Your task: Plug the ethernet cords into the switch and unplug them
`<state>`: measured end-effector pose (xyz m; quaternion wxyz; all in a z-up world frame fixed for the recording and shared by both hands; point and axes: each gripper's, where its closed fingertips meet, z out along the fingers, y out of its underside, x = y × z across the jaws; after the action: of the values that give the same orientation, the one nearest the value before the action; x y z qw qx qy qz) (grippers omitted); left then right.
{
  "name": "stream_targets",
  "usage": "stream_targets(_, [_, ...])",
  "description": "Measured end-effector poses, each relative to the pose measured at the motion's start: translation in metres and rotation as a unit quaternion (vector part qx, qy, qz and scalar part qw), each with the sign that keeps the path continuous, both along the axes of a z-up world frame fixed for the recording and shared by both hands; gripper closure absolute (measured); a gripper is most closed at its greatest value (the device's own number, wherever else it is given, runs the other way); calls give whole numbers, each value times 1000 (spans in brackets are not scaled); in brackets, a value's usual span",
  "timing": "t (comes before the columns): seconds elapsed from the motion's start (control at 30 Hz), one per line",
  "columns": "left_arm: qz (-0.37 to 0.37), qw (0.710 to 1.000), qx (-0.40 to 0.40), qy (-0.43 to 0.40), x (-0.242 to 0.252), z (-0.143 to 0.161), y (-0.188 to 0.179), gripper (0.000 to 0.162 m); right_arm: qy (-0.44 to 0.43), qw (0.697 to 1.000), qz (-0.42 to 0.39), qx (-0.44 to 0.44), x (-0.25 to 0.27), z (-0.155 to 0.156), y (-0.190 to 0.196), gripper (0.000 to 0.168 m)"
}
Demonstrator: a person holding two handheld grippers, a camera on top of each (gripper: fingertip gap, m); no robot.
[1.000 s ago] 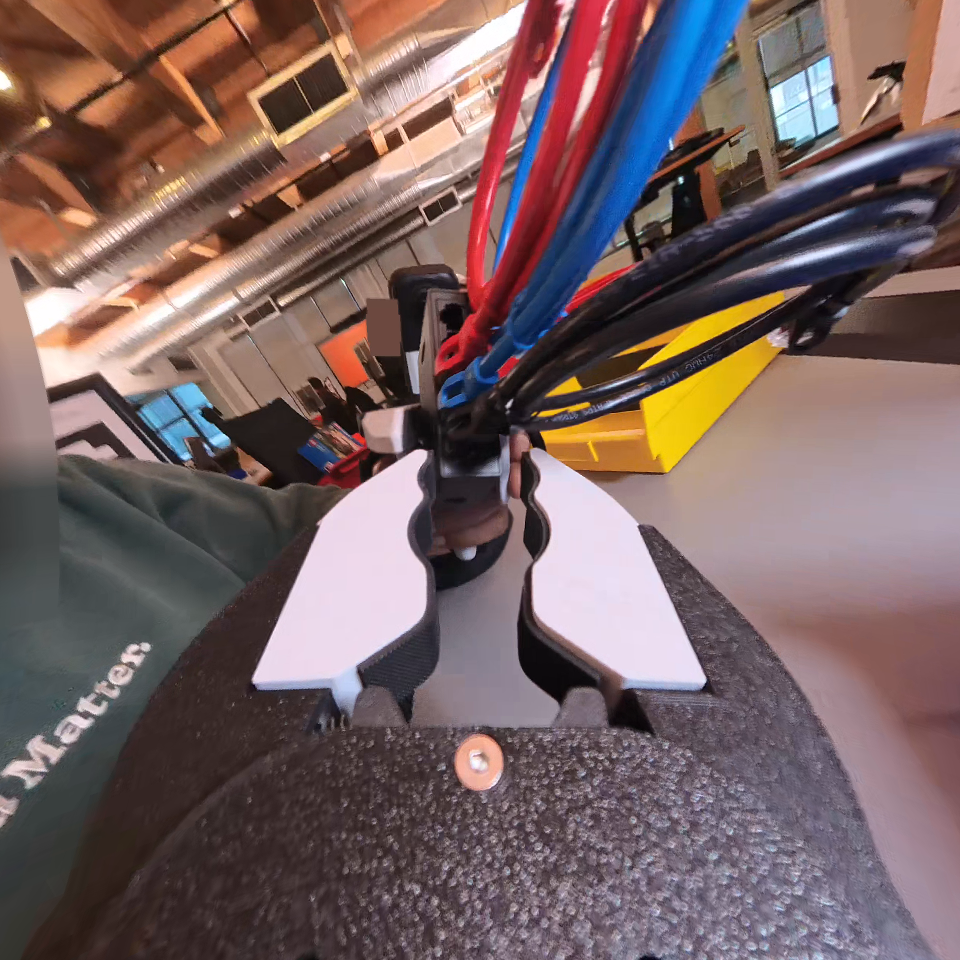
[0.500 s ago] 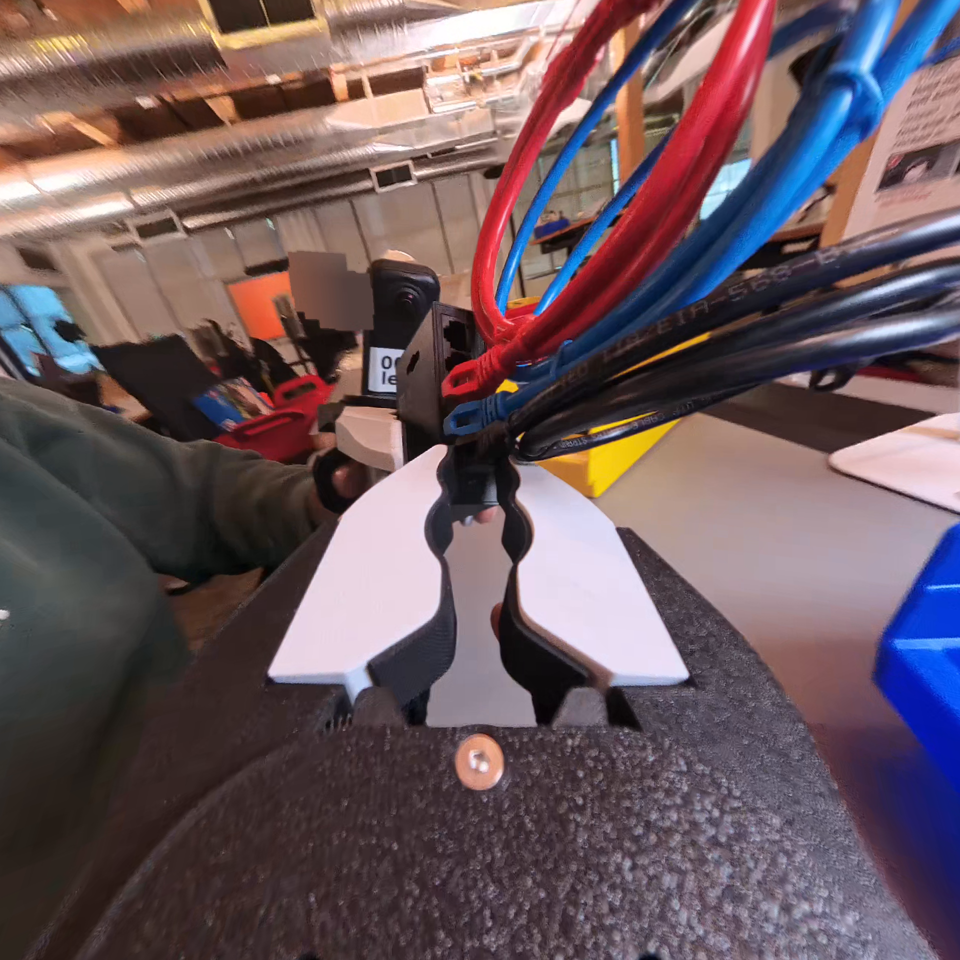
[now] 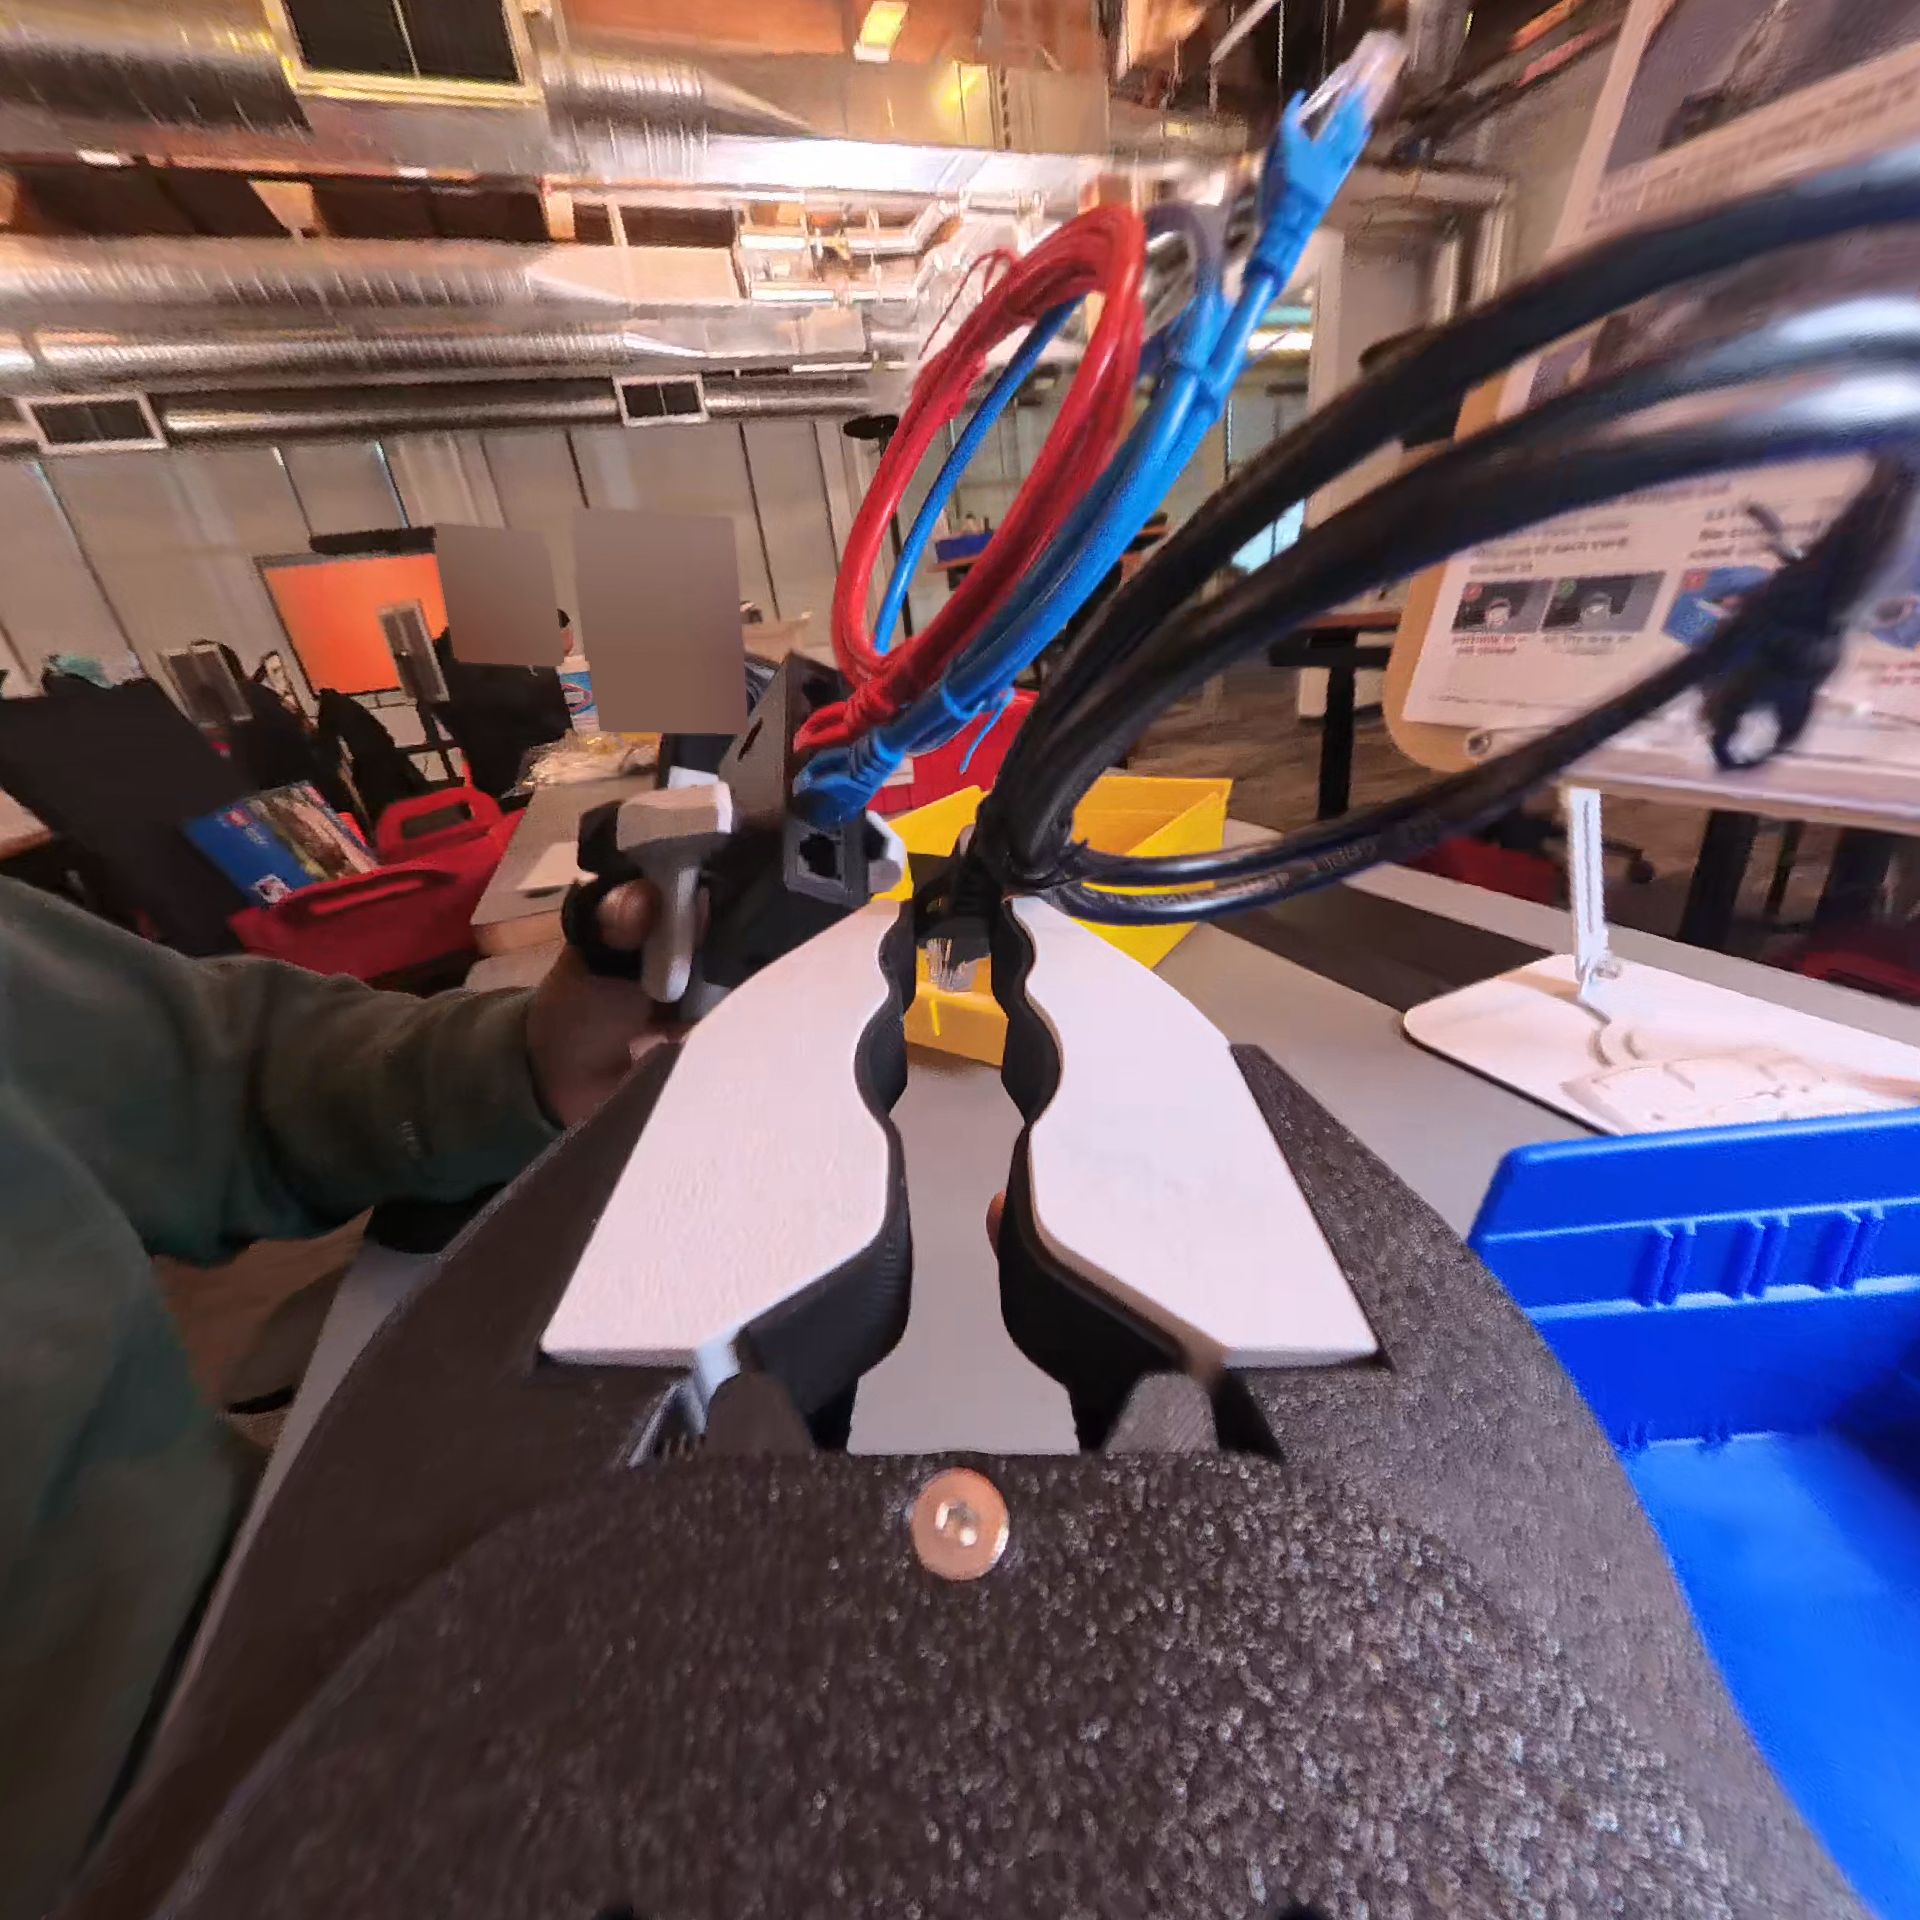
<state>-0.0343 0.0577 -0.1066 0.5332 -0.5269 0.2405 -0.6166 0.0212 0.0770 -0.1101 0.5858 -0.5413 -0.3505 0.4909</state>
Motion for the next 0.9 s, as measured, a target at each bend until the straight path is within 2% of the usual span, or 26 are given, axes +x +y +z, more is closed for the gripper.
stream_targets(0.07, [1,1000,-9,-3,-8,-2,4,124,-22,999,-4,-34,14,5,18,154])
stream_targets(0.17, [5,1000,-30,6,-18,-13,6,123,-108,991,-23,-74,41,-8,47,154])
stream_targets(0.3, [-1,997,-73,10,-24,-35,10,123,-170,970,-20,-173,67,-26,87,154])
stream_targets(0.4, [-10,996,-91,2,-24,-39,13,123,-190,948,5,-257,74,-43,108,154])
stream_targets(0.5, [-14,996,-87,10,-23,-40,12,123,-200,915,47,-348,71,-65,113,154])
stream_targets(0.57, [-16,996,-86,10,-22,-40,11,123,-226,892,22,-392,76,-87,124,152])
stream_targets(0.6, [-17,996,-87,11,-22,-41,11,123,-247,881,-2,-404,81,-96,130,143])
stream_targets(0.7, [-19,995,-93,14,-20,-44,11,123,-346,867,-92,-348,103,-106,144,122])
stream_targets(0.83, [-24,995,-98,16,-18,-46,11,123,-415,856,-225,-211,124,-77,164,113])
stream_targets(0.9, [-26,995,-98,19,-16,-48,10,123,-417,868,-228,-144,110,-60,157,113])
